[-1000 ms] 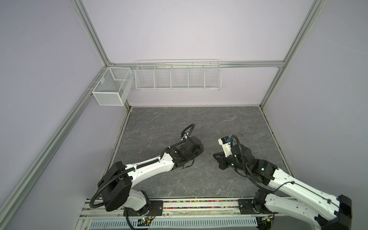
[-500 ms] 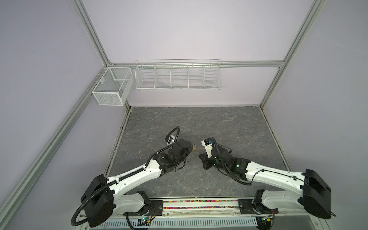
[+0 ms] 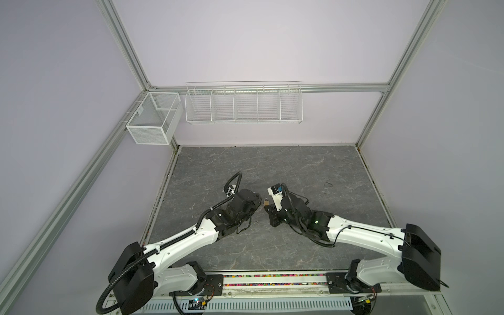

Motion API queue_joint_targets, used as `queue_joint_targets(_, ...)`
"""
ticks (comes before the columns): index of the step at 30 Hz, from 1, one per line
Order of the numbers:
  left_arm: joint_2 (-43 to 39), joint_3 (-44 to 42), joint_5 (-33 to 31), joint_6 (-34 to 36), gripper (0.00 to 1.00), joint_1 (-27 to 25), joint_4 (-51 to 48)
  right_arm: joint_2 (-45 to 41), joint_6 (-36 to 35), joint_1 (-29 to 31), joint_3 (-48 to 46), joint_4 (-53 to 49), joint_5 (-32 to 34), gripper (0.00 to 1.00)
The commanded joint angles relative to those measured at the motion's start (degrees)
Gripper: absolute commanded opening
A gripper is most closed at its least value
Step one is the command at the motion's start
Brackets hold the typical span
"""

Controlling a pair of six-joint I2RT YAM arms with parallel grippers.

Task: Unlock with the key
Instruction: 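Lift the black padlock with the left gripper while the right gripper brings the key, then align the held key with the padlock keyhole using the right gripper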

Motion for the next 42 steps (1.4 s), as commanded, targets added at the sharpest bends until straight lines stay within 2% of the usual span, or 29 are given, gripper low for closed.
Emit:
queue_joint_targets(1, -0.39, 0.44, 1.08, 1.03, 0.0, 0.36, 0.62, 0.4, -1.78, 0.25, 1.32, -3.67, 1.67, 0.07)
queue_joint_targets(13, -0.18, 1.13, 2.28, 1.69, 0.0, 1.08, -0.66, 0.95, -3.02, 0.32, 5.28, -10.6, 2.25, 0.07)
queue_joint_targets(31, 1.34, 1.6, 5.92, 1.23, 0.0, 2.03, 1.89, 3.39, -4.43, 0.37, 7.01, -9.64, 1.89, 0.07)
queue_joint_targets(42, 1.88, 1.98, 7.53, 0.56, 0.0, 2.56, 2.47, 3.25, -5.45, 1.05, 7.96, -10.53, 4.92, 0.07)
